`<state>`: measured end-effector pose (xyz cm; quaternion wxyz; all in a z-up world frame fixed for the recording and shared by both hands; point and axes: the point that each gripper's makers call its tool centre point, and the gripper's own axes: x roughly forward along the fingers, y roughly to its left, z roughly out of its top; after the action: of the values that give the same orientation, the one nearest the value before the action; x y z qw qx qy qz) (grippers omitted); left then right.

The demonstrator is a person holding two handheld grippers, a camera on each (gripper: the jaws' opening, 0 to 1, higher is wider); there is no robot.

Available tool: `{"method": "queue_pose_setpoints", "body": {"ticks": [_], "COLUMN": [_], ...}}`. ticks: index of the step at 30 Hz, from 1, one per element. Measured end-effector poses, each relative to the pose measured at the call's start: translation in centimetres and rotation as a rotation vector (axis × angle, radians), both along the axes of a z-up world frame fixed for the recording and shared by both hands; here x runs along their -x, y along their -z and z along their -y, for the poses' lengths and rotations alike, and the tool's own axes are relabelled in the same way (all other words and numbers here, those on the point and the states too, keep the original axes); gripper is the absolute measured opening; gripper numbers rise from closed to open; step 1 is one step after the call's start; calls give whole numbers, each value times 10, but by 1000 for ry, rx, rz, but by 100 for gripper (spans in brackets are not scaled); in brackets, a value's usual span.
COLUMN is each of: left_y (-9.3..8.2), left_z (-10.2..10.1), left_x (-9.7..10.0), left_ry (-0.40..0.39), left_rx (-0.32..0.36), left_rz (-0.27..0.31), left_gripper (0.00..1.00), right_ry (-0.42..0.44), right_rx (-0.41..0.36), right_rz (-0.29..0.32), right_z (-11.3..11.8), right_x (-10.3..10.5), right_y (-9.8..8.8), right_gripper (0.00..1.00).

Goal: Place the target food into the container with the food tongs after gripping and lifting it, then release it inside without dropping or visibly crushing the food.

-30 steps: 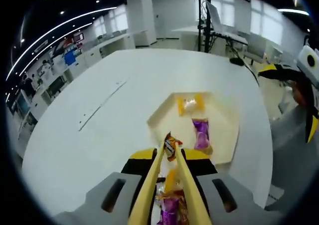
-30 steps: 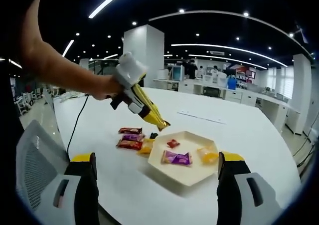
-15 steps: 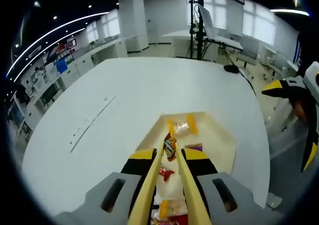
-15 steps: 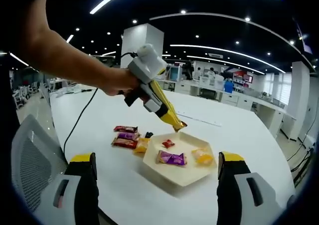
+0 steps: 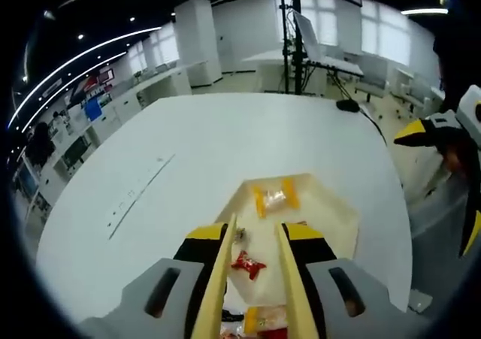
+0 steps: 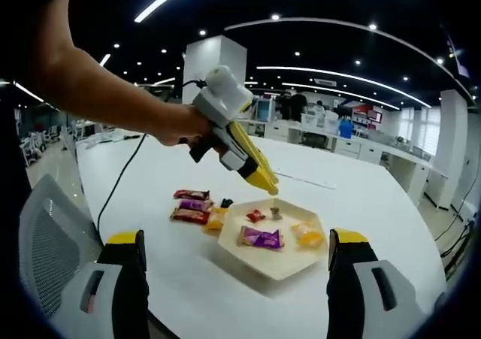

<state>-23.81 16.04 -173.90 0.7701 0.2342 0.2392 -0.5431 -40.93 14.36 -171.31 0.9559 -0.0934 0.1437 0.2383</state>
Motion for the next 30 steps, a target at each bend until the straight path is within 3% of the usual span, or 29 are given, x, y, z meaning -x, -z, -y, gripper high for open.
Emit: {"method": "queue_pose_setpoints", "body": {"ticks": [13,30], "left_y": [-5,-3], "left_z": [-14,-94], "left_x": [2,2], "left_ry": [-26,-132], "left_rx": [51,69], "left_rz": [-25,-12], "left_gripper": [25,25], "right_ry": [7,-7], "right_rx": [-9,-9], "right_rz": [8,1], "right_z": [2,-1], "right_x": [-1,0], "right_y": [-1,0], "right_gripper": [100,100]}}
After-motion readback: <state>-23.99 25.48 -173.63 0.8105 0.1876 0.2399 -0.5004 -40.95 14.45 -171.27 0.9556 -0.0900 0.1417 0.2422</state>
